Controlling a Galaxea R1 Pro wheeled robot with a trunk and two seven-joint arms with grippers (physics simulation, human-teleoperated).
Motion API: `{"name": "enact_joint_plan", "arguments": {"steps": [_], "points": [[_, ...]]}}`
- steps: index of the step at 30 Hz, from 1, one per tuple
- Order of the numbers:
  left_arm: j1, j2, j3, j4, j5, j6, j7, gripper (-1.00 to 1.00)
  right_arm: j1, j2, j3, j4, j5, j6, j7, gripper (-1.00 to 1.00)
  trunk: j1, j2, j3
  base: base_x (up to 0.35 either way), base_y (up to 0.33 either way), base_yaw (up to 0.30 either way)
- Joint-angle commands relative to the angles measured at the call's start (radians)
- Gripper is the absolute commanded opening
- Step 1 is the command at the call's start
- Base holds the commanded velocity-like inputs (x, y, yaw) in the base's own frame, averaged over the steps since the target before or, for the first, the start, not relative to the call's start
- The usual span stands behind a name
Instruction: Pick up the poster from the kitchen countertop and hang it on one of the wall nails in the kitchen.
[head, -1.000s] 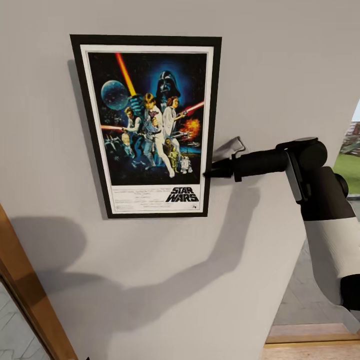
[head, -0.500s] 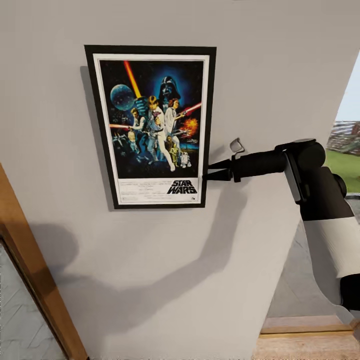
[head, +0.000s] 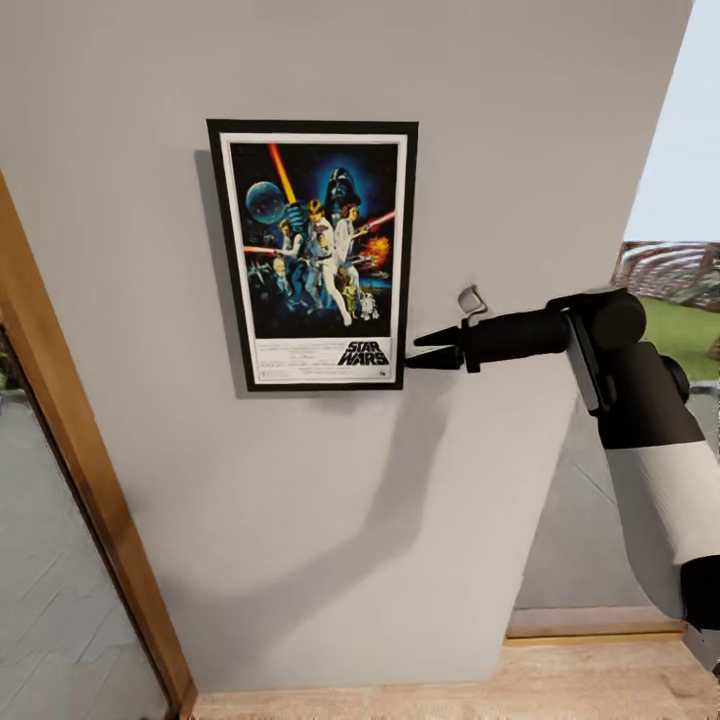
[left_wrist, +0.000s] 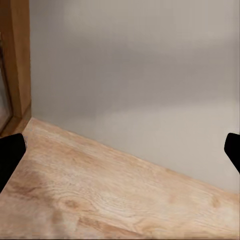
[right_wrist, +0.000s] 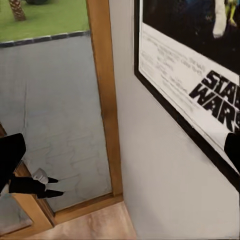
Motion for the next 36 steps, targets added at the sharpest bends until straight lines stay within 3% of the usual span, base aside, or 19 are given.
{"name": "enact_joint_plan", "arguments": {"steps": [1,13,14,18,19,22,25,27,29,31,32,36], "points": [[0.0,0.0,-0.008,0.001,0.01,-0.002,-0.004,1.0,0.01,-0.001,0.001,-0.001,0.001,0.01,0.005,1.0,0.0,-0.001,-0.001,-0.326,0.0,0.0],[0.0,0.0,-0.008,0.001,0.01,-0.001,-0.005,1.0,0.081,-0.002,-0.001,-0.004,0.001,0.008,0.007,1.0,0.0,-0.001,-0.001,-0.13,0.0,0.0],[0.0,0.0,-0.008,0.001,0.01,-0.001,-0.006,1.0,0.121,-0.002,-0.001,-0.004,0.001,0.007,0.007,1.0,0.0,-0.001,-0.001,-0.004,0.0,0.0],[0.0,0.0,-0.008,0.001,0.01,-0.001,-0.006,1.0,0.181,-0.002,-0.001,-0.013,0.001,0.004,0.007,1.0,0.0,-0.001,-0.001,-0.002,0.0,0.0],[0.0,0.0,-0.008,0.001,0.01,0.001,-0.007,1.0,0.377,-0.002,-0.076,-0.051,0.001,-0.126,0.008,1.0,0.0,-0.001,-0.001,0.0,0.0,0.0],[0.0,0.0,-0.008,0.001,0.01,0.001,-0.007,1.0,0.457,-0.002,-0.107,-0.055,0.001,-0.167,0.007,1.0,0.0,-0.001,-0.001,0.0,0.0,0.0],[0.0,0.0,-0.008,0.001,0.01,0.001,-0.007,1.0,0.621,-0.001,-0.167,-0.054,0.001,-0.275,0.007,1.0,0.0,-0.001,-0.001,0.0,0.0,0.0],[0.0,0.0,-0.008,0.001,0.01,0.001,-0.007,1.0,0.681,-0.001,-0.186,-0.049,0.001,-0.316,0.006,1.0,0.0,-0.001,-0.001,0.0,0.0,0.0],[0.0,0.0,-0.008,0.001,0.009,0.001,-0.007,1.0,0.797,0.0,-0.224,-0.015,0.001,-0.402,0.004,1.0,0.0,-0.001,-0.001,0.0,0.0,0.0],[0.0,0.0,-0.008,0.001,0.01,0.001,-0.007,1.0,0.864,0.001,-0.244,0.033,0.001,-0.472,0.004,1.0,0.0,-0.001,-0.001,0.0,0.0,0.0],[0.0,0.0,-0.008,0.001,0.01,0.001,-0.007,1.0,0.896,0.002,-0.252,0.077,0.001,-0.515,0.004,1.0,0.0,-0.001,-0.001,0.0,0.0,0.0],[0.0,0.0,-0.008,0.001,0.01,0.001,-0.006,1.0,0.936,0.002,-0.262,0.214,0.002,-0.591,0.001,1.0,0.0,-0.001,-0.001,0.0,0.0,0.0]]}}
